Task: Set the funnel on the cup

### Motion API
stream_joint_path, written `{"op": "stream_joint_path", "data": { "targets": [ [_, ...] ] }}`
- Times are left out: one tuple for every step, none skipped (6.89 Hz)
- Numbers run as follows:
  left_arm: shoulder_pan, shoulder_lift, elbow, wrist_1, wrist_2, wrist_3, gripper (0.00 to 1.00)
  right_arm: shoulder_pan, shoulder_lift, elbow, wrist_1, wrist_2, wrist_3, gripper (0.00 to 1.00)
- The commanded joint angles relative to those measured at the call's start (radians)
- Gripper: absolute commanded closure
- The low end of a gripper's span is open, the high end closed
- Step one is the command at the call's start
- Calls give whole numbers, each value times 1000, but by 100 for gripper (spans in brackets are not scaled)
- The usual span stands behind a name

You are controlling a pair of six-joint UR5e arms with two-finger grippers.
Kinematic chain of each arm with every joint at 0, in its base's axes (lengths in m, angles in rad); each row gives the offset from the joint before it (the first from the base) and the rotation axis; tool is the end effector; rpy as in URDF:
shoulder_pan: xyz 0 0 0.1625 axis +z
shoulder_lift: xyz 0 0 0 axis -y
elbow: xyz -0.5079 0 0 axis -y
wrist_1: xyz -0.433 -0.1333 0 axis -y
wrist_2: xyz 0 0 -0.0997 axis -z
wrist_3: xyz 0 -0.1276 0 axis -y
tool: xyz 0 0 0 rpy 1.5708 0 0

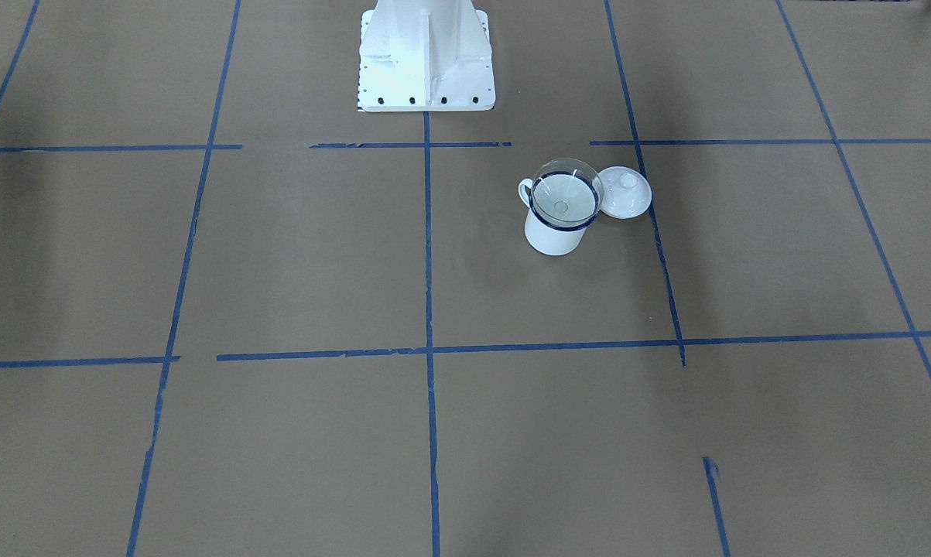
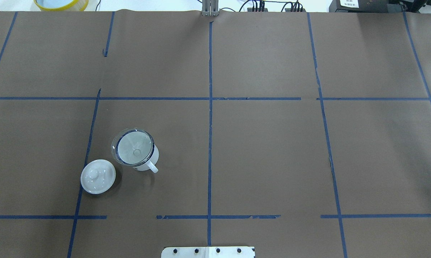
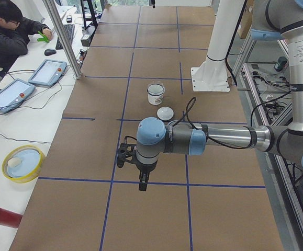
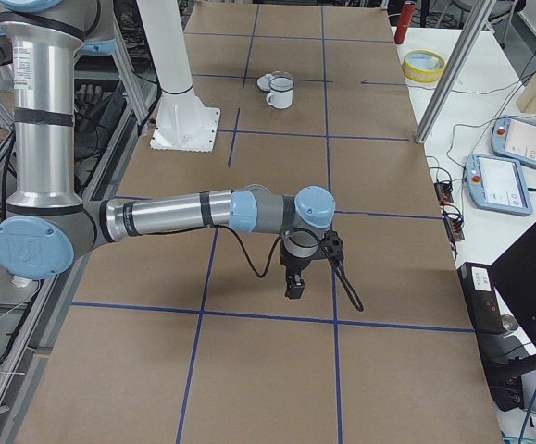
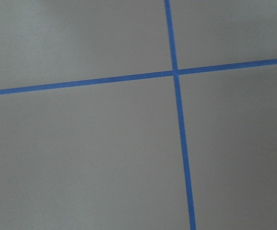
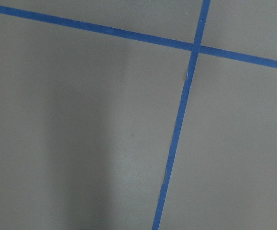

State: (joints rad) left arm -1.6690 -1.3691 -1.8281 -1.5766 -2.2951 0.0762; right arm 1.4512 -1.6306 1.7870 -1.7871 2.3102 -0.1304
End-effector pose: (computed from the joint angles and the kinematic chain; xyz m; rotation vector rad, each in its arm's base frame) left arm -0.0913 -0.4291 0.7253 0.1215 0.7162 0.0012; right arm -0.0116 -0.4934 0.7021 -0.0533 -0.7410 -0.2163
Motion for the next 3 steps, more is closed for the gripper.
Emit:
{"op": "stream_joint_path", "data": {
  "targets": [
    [-6,-2,18,7,3,4,0,0,0,-1,0,0,0,0],
    [-6,-4,1,4,0,7,0,0,0,0,0,0,0,0],
    [-5,-5,1,0,0,7,0,0,0,0,0,0,0,0]
  ]
}}
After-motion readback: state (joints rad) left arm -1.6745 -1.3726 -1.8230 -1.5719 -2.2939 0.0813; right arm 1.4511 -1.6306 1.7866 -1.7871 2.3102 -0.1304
